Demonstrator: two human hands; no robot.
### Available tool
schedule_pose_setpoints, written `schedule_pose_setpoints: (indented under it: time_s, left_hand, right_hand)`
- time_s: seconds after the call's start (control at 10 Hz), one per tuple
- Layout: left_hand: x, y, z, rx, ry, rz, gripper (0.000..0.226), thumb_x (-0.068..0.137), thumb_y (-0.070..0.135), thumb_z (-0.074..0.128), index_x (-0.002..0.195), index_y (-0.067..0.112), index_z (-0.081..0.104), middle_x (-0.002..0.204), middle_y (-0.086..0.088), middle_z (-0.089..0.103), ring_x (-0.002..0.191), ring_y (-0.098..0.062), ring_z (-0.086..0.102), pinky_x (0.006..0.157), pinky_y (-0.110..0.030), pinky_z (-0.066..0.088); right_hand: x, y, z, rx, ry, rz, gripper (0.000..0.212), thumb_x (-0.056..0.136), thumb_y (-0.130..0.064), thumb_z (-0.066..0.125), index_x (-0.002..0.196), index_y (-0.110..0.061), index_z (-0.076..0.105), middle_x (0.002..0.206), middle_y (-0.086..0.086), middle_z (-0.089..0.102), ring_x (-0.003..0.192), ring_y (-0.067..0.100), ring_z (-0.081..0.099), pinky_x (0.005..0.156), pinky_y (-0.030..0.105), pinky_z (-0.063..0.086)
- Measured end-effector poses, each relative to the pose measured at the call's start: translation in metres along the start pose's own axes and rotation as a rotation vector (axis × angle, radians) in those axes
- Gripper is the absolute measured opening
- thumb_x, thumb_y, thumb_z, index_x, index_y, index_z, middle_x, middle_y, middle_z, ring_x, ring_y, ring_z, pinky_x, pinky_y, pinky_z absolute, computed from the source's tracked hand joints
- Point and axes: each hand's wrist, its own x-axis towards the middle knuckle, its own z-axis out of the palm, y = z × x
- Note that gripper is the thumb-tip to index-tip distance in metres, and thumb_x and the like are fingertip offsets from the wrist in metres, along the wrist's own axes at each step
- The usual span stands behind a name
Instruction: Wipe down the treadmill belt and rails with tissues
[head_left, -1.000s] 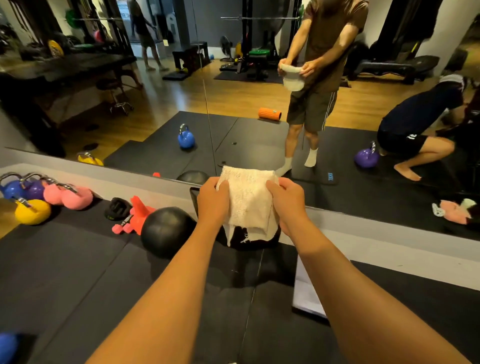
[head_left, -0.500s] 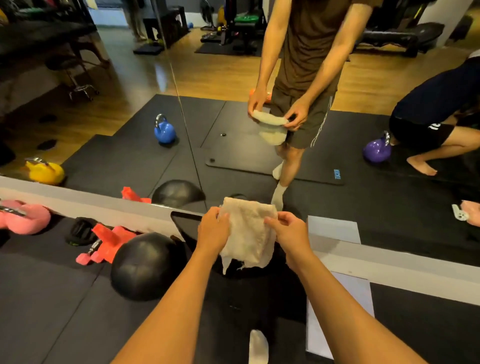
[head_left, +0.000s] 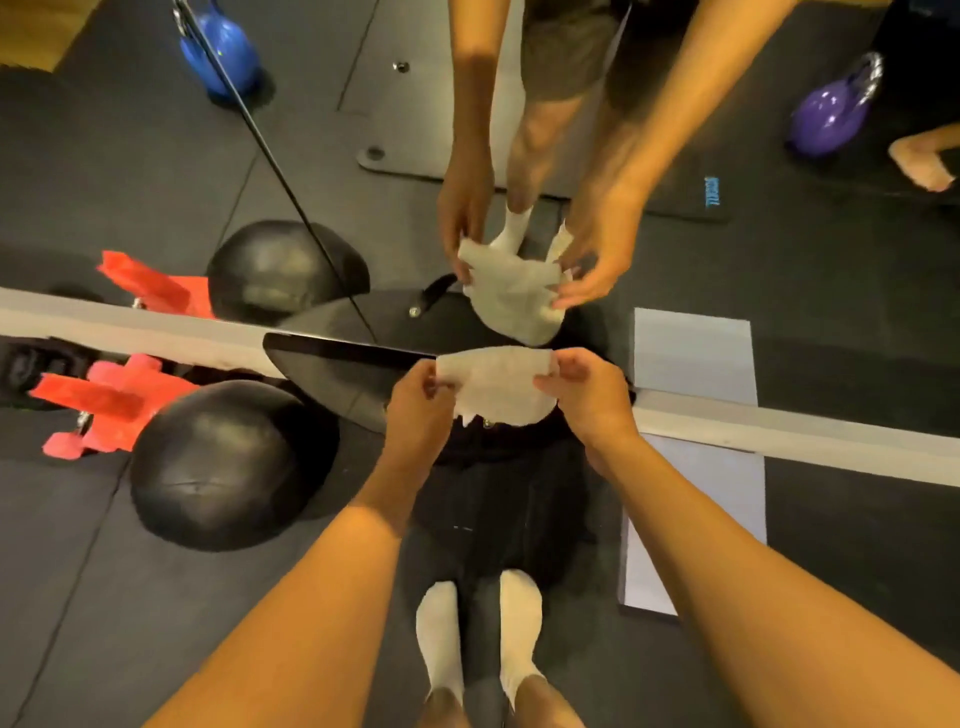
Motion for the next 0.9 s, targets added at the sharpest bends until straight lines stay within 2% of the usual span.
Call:
schedule_pose_setpoints:
  time_s: [0.1,0.2,0.3,0.4,0.5,0.6,0.7,0.8,0.9]
  left_hand:
    - [0.023,-0.038,0.008,0.126,0.027,0.064,0.007,0.087,0.009,0.056,0.092,0.010,0.061,0.075,0.002,0.058,0.068,-0.008,0.053,0.058,-0.015,0.041]
    - [0.037,-0.075,0.013,0.209,-0.036,-0.023,0.010,0.085,0.011,0.056,0.093,0.011,0.063,0.076,0.002,0.058,0.072,-0.014,0.055,0.055,-0.019,0.039]
    - [0.066,-0.115,0.023,0.317,-0.144,-0.116,0.017,0.082,0.020,0.066,0.096,0.010,0.067,0.087,-0.004,0.066,0.087,-0.026,0.062,0.072,-0.032,0.049]
    - [0.080,-0.119,0.024,0.194,-0.122,-0.153,0.015,0.080,0.026,0.071,0.089,0.013,0.070,0.081,0.001,0.066,0.085,-0.023,0.063,0.079,-0.040,0.054]
    - [0.095,-0.108,0.027,0.150,-0.045,-0.072,0.011,0.084,0.026,0.068,0.088,0.016,0.070,0.074,0.009,0.062,0.075,-0.012,0.059,0.072,-0.032,0.049]
    - [0.103,-0.099,0.031,0.217,-0.025,-0.016,0.014,0.087,0.030,0.065,0.091,0.017,0.069,0.079,0.005,0.064,0.075,-0.012,0.059,0.069,-0.029,0.049]
    - [0.115,-0.093,0.041,0.354,-0.072,-0.039,0.022,0.090,0.038,0.057,0.086,0.017,0.064,0.080,-0.003,0.063,0.071,-0.022,0.060,0.064,-0.035,0.053]
    - [0.120,-0.093,0.044,0.454,-0.120,-0.127,0.027,0.089,0.044,0.056,0.087,0.017,0.059,0.084,-0.007,0.061,0.065,-0.026,0.062,0.063,-0.039,0.059]
    - [0.123,-0.091,0.043,0.407,-0.098,-0.224,0.033,0.086,0.046,0.061,0.096,0.015,0.057,0.092,-0.008,0.061,0.068,-0.029,0.066,0.066,-0.042,0.060]
  right_hand:
    - [0.014,0.040,0.028,-0.056,0.038,-0.056,0.011,0.081,-0.014,0.072,0.090,-0.019,0.068,0.087,-0.003,0.068,0.083,0.015,0.063,0.074,0.029,0.051]
    - [0.016,0.079,0.048,-0.143,-0.021,0.005,0.012,0.079,-0.014,0.073,0.089,-0.020,0.068,0.086,-0.003,0.068,0.082,0.017,0.063,0.077,0.034,0.053]
    - [0.026,0.129,0.069,-0.208,-0.086,0.143,0.008,0.080,-0.018,0.070,0.087,-0.019,0.065,0.089,0.001,0.068,0.086,0.024,0.064,0.079,0.046,0.053]
    - [0.035,0.138,0.076,-0.161,-0.028,0.163,0.012,0.081,-0.027,0.066,0.081,-0.016,0.063,0.082,0.006,0.067,0.084,0.028,0.064,0.074,0.048,0.052]
    - [0.052,0.124,0.079,-0.083,0.129,0.136,0.013,0.082,-0.028,0.064,0.075,-0.018,0.062,0.075,0.002,0.066,0.077,0.022,0.063,0.075,0.043,0.052]
    - [0.069,0.114,0.080,-0.039,0.221,0.131,0.009,0.082,-0.026,0.065,0.073,-0.025,0.061,0.072,-0.001,0.067,0.075,0.021,0.065,0.076,0.043,0.056]
    - [0.086,0.117,0.087,0.055,0.259,0.263,0.013,0.082,-0.022,0.067,0.074,-0.023,0.058,0.063,0.004,0.067,0.063,0.024,0.067,0.074,0.047,0.057]
    - [0.093,0.125,0.089,0.073,0.231,0.359,0.015,0.080,-0.021,0.070,0.075,-0.017,0.056,0.070,0.010,0.069,0.065,0.028,0.069,0.073,0.048,0.058]
    - [0.095,0.121,0.083,0.075,0.190,0.348,0.019,0.077,-0.020,0.072,0.082,-0.012,0.056,0.079,0.013,0.068,0.067,0.027,0.067,0.069,0.043,0.059]
